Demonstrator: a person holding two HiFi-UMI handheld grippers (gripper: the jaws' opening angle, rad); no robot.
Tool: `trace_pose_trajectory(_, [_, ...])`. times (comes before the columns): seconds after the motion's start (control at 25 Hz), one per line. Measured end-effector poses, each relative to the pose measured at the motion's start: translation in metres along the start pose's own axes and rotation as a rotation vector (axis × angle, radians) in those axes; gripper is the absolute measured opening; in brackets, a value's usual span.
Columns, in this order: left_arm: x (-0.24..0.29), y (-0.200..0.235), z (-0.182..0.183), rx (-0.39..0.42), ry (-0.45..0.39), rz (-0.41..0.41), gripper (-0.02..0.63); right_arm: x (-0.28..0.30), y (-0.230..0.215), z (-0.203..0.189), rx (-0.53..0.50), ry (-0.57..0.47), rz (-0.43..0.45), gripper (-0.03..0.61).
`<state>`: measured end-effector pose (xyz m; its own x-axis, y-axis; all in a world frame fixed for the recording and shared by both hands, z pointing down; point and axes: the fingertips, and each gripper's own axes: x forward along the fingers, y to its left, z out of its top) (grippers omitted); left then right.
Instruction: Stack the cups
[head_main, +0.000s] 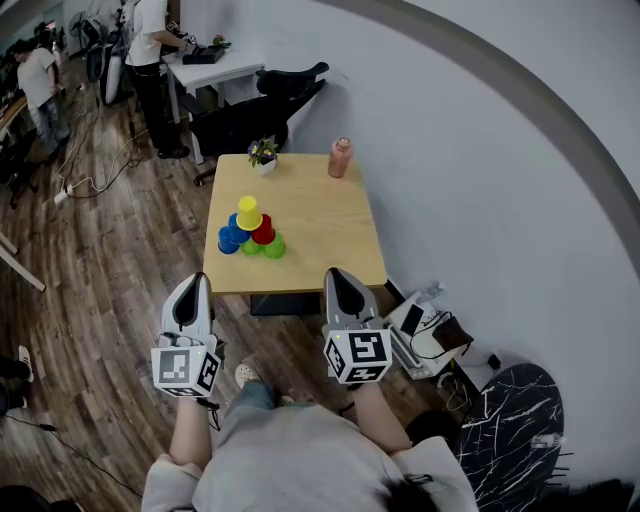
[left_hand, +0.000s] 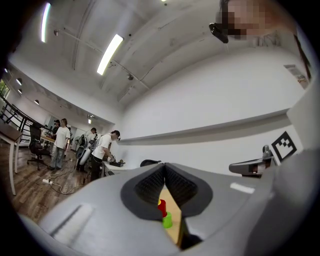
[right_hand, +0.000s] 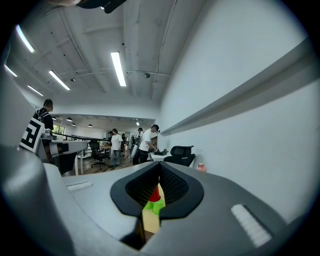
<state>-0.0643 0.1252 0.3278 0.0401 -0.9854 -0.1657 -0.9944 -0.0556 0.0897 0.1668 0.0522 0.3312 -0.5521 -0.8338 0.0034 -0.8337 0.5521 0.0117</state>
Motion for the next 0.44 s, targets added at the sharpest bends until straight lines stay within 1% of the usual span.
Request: trace_pose_trajectory(0.44, [-0.0013, -0.0037, 0.0015, 0.003, -0.001, -0.003, 0.058, -0.0016, 0.0011, 0.0016, 0.005, -0.005, 0.007, 0.005])
